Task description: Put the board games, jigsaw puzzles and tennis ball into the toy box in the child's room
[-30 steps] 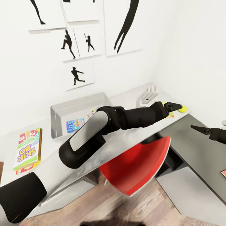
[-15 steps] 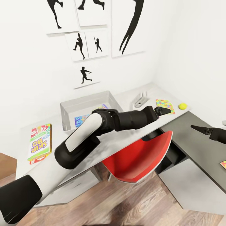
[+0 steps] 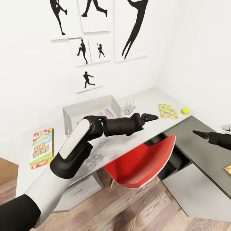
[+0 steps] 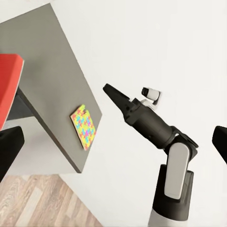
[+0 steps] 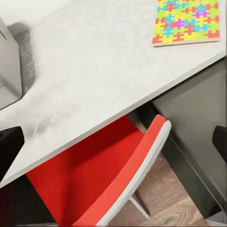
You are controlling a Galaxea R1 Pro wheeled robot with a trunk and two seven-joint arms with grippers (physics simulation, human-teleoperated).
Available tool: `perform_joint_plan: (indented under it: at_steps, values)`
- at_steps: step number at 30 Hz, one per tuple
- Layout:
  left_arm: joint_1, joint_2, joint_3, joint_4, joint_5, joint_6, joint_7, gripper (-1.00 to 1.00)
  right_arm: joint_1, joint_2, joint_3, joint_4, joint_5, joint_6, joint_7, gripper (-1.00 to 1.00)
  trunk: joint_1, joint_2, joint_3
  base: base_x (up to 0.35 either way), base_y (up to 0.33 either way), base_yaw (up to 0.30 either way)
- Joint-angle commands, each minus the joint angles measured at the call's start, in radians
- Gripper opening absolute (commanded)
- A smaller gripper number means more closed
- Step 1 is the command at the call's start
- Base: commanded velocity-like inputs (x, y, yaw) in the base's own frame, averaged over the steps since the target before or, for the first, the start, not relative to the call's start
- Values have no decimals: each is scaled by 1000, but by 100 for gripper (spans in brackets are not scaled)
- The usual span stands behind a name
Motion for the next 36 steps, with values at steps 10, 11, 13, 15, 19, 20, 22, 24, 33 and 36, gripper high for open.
perform_joint_plan:
  at_steps: [10, 11, 13, 15, 19, 20, 22, 24, 33, 36]
  values:
    - [18, 1, 34, -1, 10, 40, 10, 100, -2, 3, 88, 0, 10, 2, -118, 100, 1, -2, 15, 0, 188, 0]
    - [18, 2, 37, -1, 10, 41, 10, 100, -2, 3, 90, 0, 10, 2, -119, 100, 1, -2, 16, 0, 286, 0]
    - [20, 3, 47, -1, 10, 42, 11, 100, -2, 3, 91, 0, 9, 2, -121, 100, 1, -2, 20, 0, 292, 0]
    - [34, 10, 66, -1, 10, 46, 11, 100, -2, 3, 94, 0, 9, 1, -124, 100, 1, -2, 23, 0, 302, 0]
    - [43, 13, 73, -1, 10, 47, 12, 100, -2, 3, 97, 0, 9, 1, -125, 100, 1, -2, 30, -4, 304, 0]
    - [45, 13, 74, -1, 10, 46, 12, 100, -2, 3, 98, 0, 9, 1, -125, 100, 1, -2, 31, -61, 305, 0]
    - [47, 14, 75, -1, 10, 46, 12, 100, -2, 3, 98, 0, 10, 1, -126, 100, 1, -2, 34, -127, 289, 0]
    - [47, 13, 75, -1, 10, 46, 12, 100, -2, 3, 99, 0, 9, 1, -126, 100, 1, -2, 38, -174, 237, 0]
    - [50, 22, 79, -1, 10, 47, 11, 100, -2, 12, 138, 0, 9, 2, -126, 100, 1, -2, 52, -56, 72, 0]
    - [116, 80, 160, -1, 10, 60, -28, 100, -3, 57, 335, 0, 11, 0, -140, 100, 1, -2, 57, -3, 4, 0]
